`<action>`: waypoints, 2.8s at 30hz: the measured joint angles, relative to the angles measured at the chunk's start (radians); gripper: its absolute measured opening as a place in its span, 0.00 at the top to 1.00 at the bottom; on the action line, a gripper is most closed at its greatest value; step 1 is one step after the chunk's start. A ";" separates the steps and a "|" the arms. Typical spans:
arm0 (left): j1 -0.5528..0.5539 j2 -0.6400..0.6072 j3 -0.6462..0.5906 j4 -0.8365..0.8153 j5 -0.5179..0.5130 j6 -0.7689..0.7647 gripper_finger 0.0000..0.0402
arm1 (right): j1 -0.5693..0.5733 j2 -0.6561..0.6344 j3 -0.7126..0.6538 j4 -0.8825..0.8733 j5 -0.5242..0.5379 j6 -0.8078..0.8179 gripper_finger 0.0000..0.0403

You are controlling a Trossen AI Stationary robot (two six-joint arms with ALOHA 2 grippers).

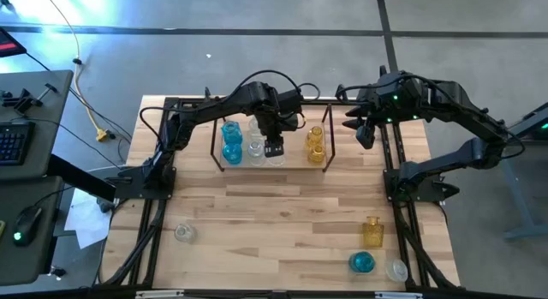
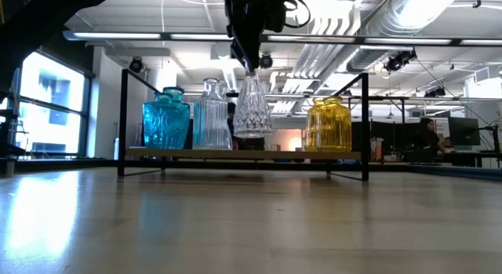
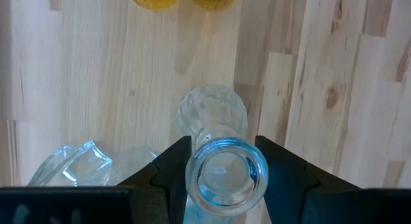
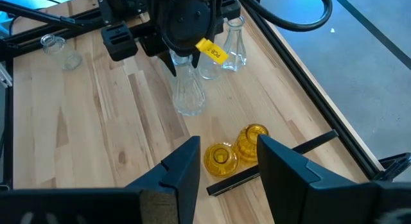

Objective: Sort vases onto shelf
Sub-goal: Put the transparent vase on the shelf

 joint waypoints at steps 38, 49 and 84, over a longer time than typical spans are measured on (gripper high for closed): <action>0.002 0.050 0.002 0.002 -0.025 -0.002 0.64 | 0.000 -0.040 0.000 -0.036 -0.029 0.029 0.66; 0.010 0.058 0.002 -0.004 -0.028 0.001 0.64 | 0.000 -0.060 0.000 -0.033 -0.021 0.045 0.66; 0.061 0.007 0.020 -0.017 0.005 0.000 0.49 | 0.000 -0.059 0.000 -0.029 -0.020 0.048 0.66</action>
